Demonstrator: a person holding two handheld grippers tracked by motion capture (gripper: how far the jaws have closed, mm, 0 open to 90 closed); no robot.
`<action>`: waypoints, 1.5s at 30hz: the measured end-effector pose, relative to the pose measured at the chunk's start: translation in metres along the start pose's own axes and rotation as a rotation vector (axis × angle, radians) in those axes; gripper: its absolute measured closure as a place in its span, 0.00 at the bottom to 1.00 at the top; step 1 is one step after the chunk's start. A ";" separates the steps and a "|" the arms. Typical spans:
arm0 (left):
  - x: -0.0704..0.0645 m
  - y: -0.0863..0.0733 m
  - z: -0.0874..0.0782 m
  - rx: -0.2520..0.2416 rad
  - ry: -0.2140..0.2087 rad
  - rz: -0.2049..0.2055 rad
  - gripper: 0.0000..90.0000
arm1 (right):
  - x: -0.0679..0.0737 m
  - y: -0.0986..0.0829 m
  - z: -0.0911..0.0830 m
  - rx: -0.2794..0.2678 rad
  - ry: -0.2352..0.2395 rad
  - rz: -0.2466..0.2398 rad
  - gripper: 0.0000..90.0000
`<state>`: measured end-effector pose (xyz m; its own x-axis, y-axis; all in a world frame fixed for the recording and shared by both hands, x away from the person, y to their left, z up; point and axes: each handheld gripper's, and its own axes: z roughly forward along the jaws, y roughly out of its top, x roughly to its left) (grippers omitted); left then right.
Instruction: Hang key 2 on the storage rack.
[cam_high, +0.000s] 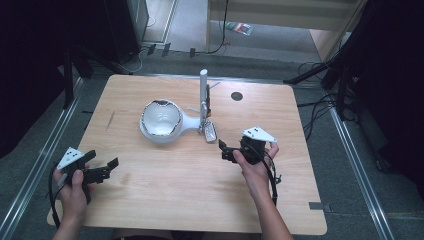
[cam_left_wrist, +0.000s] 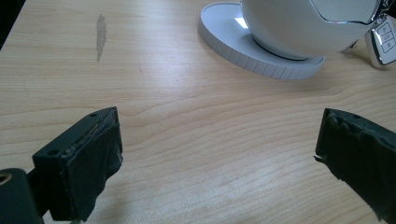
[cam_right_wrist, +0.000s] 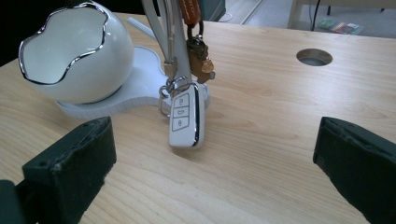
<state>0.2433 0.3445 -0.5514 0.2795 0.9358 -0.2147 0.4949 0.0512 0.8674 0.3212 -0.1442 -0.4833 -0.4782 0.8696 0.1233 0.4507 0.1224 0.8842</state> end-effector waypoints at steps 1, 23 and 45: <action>0.000 0.000 0.000 0.001 0.000 0.002 0.01 | -0.002 -0.002 -0.002 -0.003 -0.005 0.003 0.00; -0.001 0.000 0.001 0.010 0.005 0.008 0.01 | -0.047 -0.057 -0.047 0.027 -0.079 0.042 0.00; -0.002 0.000 0.001 0.009 0.007 0.010 0.01 | -0.093 -0.093 -0.096 0.042 -0.168 0.088 0.00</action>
<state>0.2433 0.3427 -0.5515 0.2785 0.9387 -0.2030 0.4997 0.0388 0.8653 0.2519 -0.2827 -0.5342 -0.3041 0.9451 0.1194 0.5182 0.0589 0.8533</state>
